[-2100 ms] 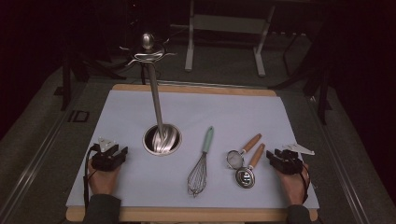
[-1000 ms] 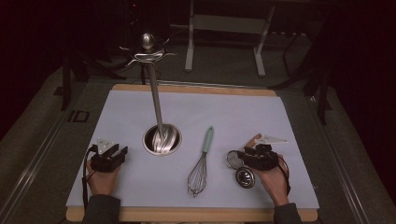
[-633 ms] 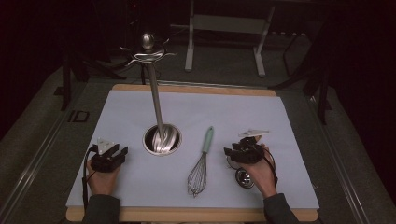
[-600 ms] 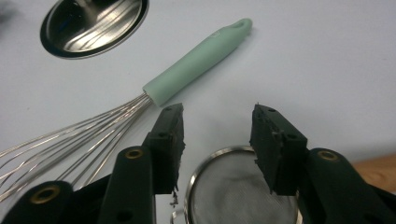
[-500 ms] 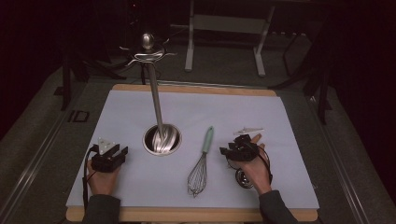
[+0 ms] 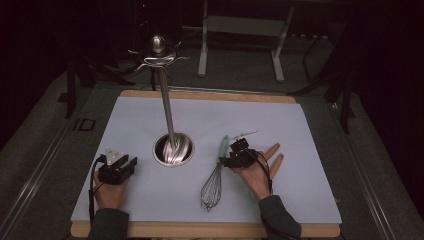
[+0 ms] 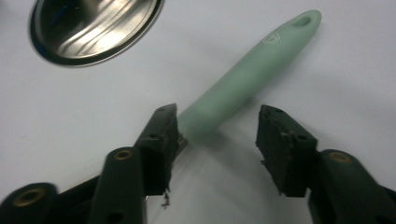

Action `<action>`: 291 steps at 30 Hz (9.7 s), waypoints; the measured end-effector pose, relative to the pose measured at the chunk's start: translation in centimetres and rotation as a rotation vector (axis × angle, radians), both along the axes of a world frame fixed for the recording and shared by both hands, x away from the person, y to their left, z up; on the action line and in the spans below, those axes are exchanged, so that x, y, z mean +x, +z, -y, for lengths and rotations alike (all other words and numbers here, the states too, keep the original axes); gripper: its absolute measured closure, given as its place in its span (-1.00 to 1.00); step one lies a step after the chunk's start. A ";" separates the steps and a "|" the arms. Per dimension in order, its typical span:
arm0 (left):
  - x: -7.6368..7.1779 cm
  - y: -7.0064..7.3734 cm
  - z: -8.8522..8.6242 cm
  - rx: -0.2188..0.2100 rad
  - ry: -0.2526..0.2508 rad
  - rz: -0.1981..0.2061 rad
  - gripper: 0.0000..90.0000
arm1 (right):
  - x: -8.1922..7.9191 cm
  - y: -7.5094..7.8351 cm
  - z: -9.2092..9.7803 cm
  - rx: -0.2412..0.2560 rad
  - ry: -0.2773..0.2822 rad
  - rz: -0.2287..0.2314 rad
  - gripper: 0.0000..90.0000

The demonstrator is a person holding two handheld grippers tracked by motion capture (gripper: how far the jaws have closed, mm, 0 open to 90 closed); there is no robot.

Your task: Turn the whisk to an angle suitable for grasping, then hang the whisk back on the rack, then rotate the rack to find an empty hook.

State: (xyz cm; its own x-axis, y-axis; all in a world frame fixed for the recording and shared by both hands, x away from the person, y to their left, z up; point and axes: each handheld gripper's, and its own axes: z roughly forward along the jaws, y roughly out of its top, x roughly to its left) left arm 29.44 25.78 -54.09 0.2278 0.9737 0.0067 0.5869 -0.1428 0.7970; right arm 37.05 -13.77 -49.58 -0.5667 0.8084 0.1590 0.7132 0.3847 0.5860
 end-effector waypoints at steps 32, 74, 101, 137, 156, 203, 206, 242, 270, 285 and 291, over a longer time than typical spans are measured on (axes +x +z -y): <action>0.0 0.0 0.1 0.010 0.002 0.004 0.40 | 2.3 -0.6 -1.2 0.040 0.070 -0.233 0.31; -0.5 0.0 0.1 0.004 0.003 0.046 0.38 | 0.3 3.3 -1.5 0.119 0.133 -0.028 0.54; -0.5 0.0 0.1 0.005 0.014 0.049 0.35 | -0.1 5.7 -0.9 0.173 0.180 0.044 0.54; -0.7 0.1 0.0 -0.009 0.010 0.065 0.32 | -1.3 12.5 -1.8 0.169 0.472 0.473 0.54; -0.7 0.1 -0.1 -0.015 0.008 0.071 0.30 | -1.9 15.4 -2.6 0.170 0.507 0.572 0.54; -0.8 0.1 -0.1 -0.012 0.008 0.077 0.29 | -1.8 20.9 -6.2 0.114 0.609 0.686 0.54; -0.8 0.1 -0.1 -0.012 0.008 0.077 0.29 | -1.7 20.9 -6.5 0.106 0.612 0.682 0.54; -0.8 0.1 -0.2 -0.015 0.008 0.077 0.27 | -2.3 19.4 -9.2 0.096 0.586 0.670 0.37; -1.0 0.1 -0.2 -0.020 0.017 0.097 0.28 | -1.4 17.3 -3.7 0.011 0.537 0.604 0.35; -1.0 0.2 -0.2 -0.023 0.033 0.103 0.30 | -0.6 14.2 -1.4 0.038 0.499 0.521 0.34; -1.1 0.3 -0.4 -0.045 0.040 0.112 0.37 | -0.6 12.7 -0.2 0.042 0.471 0.485 0.33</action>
State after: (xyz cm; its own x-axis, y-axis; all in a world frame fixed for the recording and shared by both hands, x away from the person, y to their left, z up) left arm 28.38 26.22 -53.81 0.1891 0.9818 -0.0141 0.4983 -0.0836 0.8630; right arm 36.44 -13.61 -36.93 -0.8720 0.4563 -0.1769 0.1272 0.5603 0.8185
